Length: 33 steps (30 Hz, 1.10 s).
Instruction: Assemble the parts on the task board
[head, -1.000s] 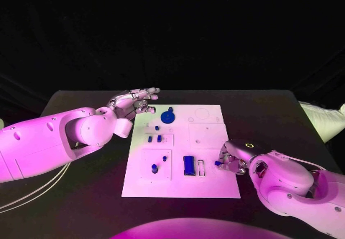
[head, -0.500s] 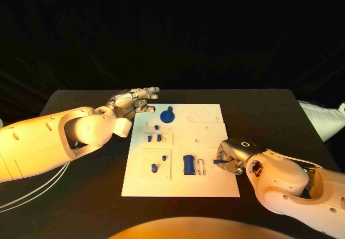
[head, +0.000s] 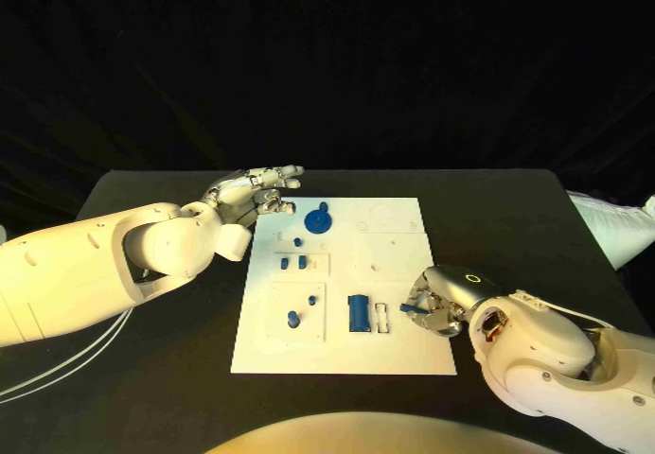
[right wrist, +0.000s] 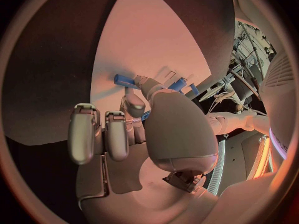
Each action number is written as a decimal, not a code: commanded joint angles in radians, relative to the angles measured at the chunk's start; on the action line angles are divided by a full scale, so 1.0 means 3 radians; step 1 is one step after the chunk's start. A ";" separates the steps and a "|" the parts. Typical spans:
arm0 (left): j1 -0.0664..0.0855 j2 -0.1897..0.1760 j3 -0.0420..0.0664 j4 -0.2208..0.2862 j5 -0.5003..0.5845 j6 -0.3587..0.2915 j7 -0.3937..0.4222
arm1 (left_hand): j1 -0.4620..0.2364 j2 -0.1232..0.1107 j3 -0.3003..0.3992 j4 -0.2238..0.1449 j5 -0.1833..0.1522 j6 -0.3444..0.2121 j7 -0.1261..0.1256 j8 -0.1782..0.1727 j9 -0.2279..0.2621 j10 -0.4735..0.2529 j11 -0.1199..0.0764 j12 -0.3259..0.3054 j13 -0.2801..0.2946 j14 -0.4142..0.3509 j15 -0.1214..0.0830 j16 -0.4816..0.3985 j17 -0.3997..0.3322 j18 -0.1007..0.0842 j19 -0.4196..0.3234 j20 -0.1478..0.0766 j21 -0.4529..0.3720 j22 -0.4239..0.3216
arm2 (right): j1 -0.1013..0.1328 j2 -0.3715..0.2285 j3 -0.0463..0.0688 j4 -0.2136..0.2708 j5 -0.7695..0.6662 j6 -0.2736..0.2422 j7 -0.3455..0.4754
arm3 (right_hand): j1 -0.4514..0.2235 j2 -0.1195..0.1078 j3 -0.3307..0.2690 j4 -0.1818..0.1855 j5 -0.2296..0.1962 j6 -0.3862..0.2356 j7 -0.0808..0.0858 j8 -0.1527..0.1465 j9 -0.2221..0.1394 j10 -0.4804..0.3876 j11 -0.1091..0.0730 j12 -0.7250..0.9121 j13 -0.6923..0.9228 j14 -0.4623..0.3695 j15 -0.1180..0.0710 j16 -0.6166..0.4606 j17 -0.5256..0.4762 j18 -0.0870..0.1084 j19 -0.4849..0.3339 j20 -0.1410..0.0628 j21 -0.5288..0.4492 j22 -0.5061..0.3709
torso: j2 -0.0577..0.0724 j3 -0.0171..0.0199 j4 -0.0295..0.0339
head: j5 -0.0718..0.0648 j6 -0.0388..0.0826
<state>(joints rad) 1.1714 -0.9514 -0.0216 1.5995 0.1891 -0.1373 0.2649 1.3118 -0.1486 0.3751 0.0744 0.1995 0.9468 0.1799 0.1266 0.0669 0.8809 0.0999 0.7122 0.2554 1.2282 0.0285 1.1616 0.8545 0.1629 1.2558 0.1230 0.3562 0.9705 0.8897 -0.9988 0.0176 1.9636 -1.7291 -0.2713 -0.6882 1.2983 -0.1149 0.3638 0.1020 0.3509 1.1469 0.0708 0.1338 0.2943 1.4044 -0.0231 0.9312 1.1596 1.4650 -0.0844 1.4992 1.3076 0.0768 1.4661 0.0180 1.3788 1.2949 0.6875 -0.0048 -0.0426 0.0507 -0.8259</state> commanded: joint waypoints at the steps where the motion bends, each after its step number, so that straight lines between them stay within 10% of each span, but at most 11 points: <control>1: 0.0001 0.0005 0.0002 0.0014 -0.0017 0.0058 0.0018 | 0.0004 0.0035 -0.0015 -0.0001 0.0013 -0.0024 0.0010 0.0004 0.0001 -0.0014 0.0020 0.0002 -0.0006 -0.0026 -0.0005 -0.0004 -0.0004 0.0061 0.0024 0.0006 -0.0015 -0.0005 | 0.0015 -0.0007 0.0005 0.0040 0.0485 -0.0392 -0.0132 | -0.0064 -0.0010 0.0033 0.0011 0.0012 0.0052 -0.0037 0.0014 0.0038 0.0030 0.0006 0.0022 0.0006 0.0282 -0.0012 0.0014 0.0521 -0.0054 0.0039 -0.0005 0.0013 0.0006 | 0.0004 0.0000 0.0001 | 0.0004 -0.0006; 13: 0.0001 0.0006 0.0002 0.0028 -0.0017 0.0059 0.0017 | 0.0004 0.0035 -0.0015 -0.0001 0.0013 -0.0024 0.0010 0.0004 0.0001 -0.0014 0.0020 0.0002 -0.0006 -0.0026 -0.0005 -0.0004 -0.0004 0.0061 0.0024 0.0006 -0.0015 -0.0005 | 0.0033 0.0059 0.0009 0.0077 0.1002 -0.0538 -0.0086 | -0.0258 -0.0084 0.0053 0.0114 -0.0028 0.0068 -0.0040 0.0010 0.0056 0.0053 0.0005 0.0051 0.0033 0.0285 -0.0012 0.0023 0.0535 -0.0056 0.0045 -0.0007 0.0019 0.0017 | 0.0002 0.0002 -0.0005 | 0.0012 -0.0025; 33: 0.0001 0.0013 0.0002 0.0039 -0.0017 0.0064 0.0010 | 0.0004 0.0035 -0.0015 -0.0001 0.0013 -0.0024 0.0010 0.0004 0.0001 -0.0014 0.0020 0.0002 -0.0006 -0.0026 -0.0005 -0.0004 -0.0004 0.0061 0.0024 0.0006 -0.0015 -0.0005 | 0.0033 0.0240 0.0007 -0.0084 0.1319 -0.0375 -0.0225 | -0.0555 -0.0090 -0.0292 0.0279 0.0508 0.0180 -0.0089 0.0068 0.0151 0.0130 -0.0032 0.0197 0.0150 0.0297 -0.0043 0.0061 0.0596 -0.0071 0.0076 -0.0034 0.0072 0.0096 | 0.0002 0.0001 -0.0003 | 0.0018 -0.0032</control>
<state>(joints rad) 1.1714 -0.9497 -0.0216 1.6079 0.1879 -0.1372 0.2641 1.3118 -0.1486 0.3751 0.0744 0.1995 0.9467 0.1800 0.1266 0.0669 0.8808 0.0999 0.7122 0.2548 1.2282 0.0285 1.1616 0.8546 0.1630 1.2558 0.1230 0.3562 0.9705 0.9000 -0.9292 0.0196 1.9388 -1.3504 -0.4020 -0.6953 1.1419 -0.1421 0.2799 0.1850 0.4980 1.1961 0.0436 0.1511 0.3389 1.4367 -0.0338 0.9868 1.2035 1.4648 -0.0914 1.5131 1.3074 0.0609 1.4661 0.0170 1.3980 1.3081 0.6878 -0.0044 -0.0439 0.0558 -0.8347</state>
